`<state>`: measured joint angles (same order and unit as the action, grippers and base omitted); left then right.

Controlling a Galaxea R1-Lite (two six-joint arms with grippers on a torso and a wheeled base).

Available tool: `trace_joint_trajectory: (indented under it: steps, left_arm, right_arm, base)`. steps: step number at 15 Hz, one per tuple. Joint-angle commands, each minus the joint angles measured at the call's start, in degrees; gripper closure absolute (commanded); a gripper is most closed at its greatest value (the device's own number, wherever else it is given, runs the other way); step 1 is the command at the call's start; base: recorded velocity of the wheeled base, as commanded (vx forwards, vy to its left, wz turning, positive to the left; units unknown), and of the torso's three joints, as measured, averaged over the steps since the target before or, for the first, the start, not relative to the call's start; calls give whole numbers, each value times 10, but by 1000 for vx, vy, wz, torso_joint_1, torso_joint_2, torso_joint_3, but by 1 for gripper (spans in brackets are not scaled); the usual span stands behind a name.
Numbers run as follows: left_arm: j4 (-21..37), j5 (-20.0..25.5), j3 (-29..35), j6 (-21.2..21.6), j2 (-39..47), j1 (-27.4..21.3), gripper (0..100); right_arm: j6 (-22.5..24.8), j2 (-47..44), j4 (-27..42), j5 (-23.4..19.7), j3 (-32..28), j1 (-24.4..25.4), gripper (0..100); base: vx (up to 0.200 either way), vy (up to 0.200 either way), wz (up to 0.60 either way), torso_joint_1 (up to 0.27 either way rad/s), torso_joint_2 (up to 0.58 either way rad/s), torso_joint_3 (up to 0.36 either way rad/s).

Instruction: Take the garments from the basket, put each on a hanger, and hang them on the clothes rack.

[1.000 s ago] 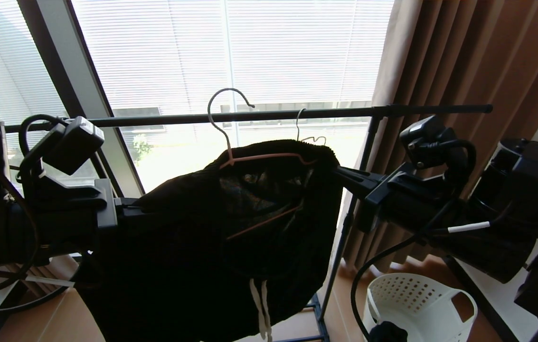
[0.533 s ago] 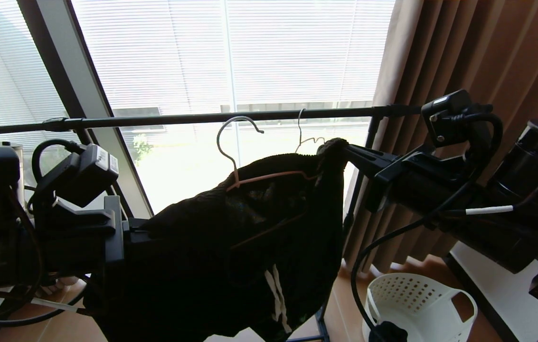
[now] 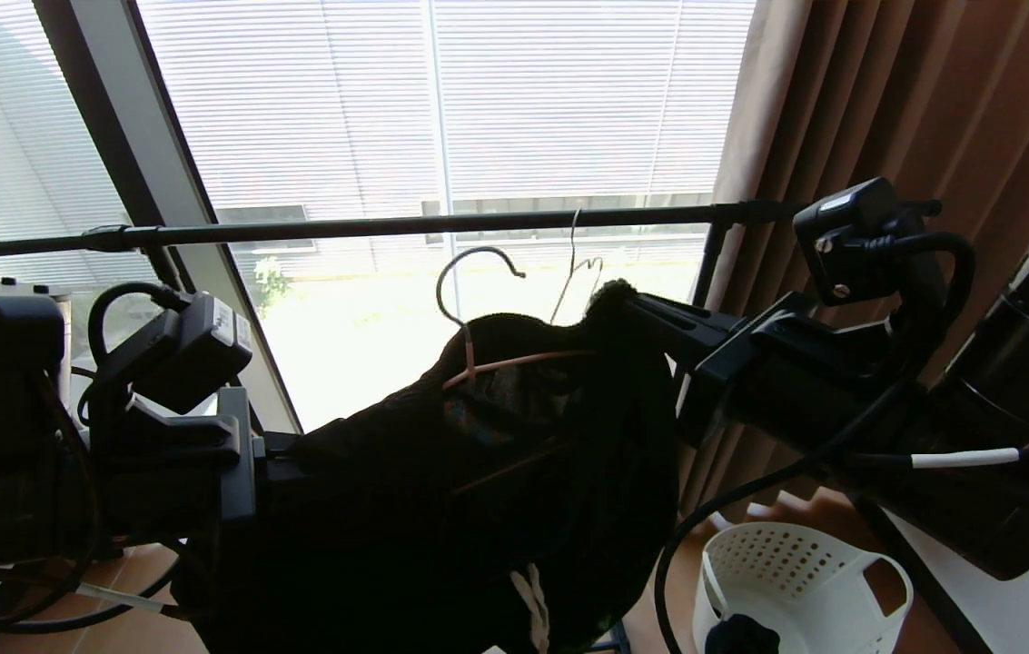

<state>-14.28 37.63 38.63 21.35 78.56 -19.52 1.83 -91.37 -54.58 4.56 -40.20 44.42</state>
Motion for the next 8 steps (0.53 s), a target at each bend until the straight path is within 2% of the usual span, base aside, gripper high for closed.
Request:
trace_joint_trajectory:
  steps: [1, 7, 8]
  left_arm:
    - [-1, 0, 1, -2, 2, 0, 100]
    - [-14, 1, 3, -11, -2, 4, 100]
    - [-15, 1, 3, -20, -2, 4, 100]
  right_arm:
    - [0, -14, 0, 1, 2, 8, 100]
    - [1, -27, 21, 4, 3, 8, 100]
    - [1, -24, 21, 4, 5, 7, 0]
  base:
    - [0, 0, 0, 0, 0, 0]
    - [0, 0, 0, 0, 0, 0]
    - [0, 0, 0, 0, 0, 0]
